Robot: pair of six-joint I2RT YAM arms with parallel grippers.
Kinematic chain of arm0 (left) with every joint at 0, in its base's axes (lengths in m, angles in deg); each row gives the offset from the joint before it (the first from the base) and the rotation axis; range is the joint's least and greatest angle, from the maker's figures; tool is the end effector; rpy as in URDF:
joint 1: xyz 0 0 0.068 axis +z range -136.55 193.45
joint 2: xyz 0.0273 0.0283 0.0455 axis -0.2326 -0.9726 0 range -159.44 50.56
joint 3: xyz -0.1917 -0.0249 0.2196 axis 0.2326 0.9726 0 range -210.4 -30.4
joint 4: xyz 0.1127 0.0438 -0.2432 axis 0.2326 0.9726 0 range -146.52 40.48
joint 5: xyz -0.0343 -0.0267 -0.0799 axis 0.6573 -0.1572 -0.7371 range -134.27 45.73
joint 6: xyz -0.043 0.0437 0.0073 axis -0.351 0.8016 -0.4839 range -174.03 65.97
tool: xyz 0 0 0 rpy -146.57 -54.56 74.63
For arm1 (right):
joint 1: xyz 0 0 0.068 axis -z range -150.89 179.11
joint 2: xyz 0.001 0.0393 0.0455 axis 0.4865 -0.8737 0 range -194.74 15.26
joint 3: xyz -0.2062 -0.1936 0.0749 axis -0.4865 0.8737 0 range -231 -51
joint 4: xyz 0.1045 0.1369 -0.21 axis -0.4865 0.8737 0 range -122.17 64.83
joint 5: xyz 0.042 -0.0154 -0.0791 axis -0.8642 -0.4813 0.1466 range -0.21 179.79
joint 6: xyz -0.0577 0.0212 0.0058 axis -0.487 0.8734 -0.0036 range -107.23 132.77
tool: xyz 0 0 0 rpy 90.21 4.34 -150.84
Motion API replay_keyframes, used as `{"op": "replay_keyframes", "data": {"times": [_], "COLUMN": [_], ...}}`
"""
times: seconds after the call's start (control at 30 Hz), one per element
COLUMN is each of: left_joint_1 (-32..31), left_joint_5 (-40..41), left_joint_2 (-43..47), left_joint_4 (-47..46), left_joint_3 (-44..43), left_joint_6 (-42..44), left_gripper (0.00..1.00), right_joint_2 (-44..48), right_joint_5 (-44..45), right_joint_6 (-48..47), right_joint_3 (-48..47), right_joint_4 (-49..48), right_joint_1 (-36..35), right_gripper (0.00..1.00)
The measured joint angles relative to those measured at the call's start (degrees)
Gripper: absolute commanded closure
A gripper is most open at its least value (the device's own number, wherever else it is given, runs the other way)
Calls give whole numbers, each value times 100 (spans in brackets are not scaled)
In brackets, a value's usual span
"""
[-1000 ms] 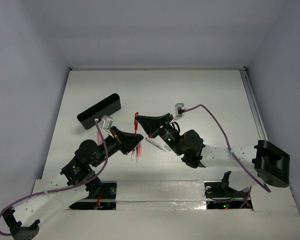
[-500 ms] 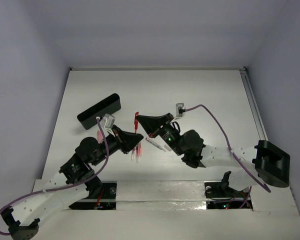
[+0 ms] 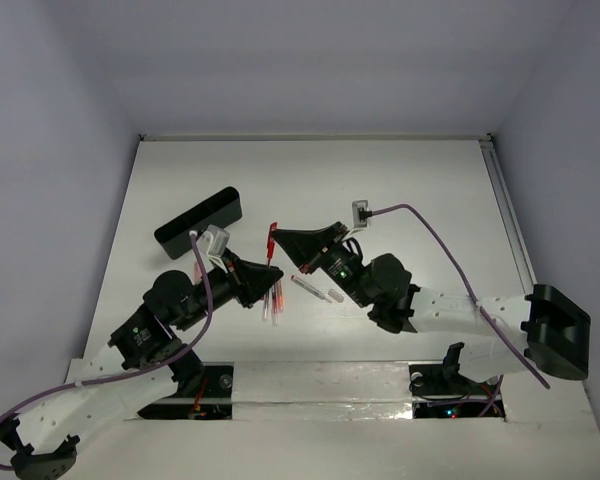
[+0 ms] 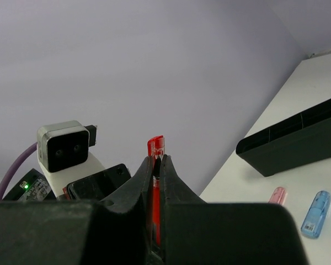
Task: Sort the stationery into containers
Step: Close the pen cap on the pen.
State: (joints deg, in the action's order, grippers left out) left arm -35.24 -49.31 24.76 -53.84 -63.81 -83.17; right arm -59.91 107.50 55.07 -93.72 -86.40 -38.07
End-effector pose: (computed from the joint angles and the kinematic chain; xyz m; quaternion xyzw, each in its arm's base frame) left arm 0.0824 -0.1001 0.3409 0.1466 0.6601 -0.4855 0.5541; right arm 0.1315 0.2758 0.3457 0.0051 0.5685 0.6182 0.5428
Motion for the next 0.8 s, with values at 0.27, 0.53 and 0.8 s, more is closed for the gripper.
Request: {"op": "replay_keyframes", "data": {"times": [0.27,0.53,0.8], "left_joint_1": [17,55,55], "left_joint_5": [-33,72,28], "left_joint_2": [7,221,264], "left_joint_4": [-227,-715,-758], "left_joint_3": [7,98,310], "left_joint_6": [-44,-164,-302], "left_gripper": [100,100,100], "right_joint_2": [258,433,590], "right_joint_5": [-173,-409,-608], "right_joint_6": [-7,-223,-605], "right_joint_3": [33,131,131], "right_joint_4": [444,933,1163], "right_joint_1": [-31,-111,-114], "right_gripper": [47,33,30]}}
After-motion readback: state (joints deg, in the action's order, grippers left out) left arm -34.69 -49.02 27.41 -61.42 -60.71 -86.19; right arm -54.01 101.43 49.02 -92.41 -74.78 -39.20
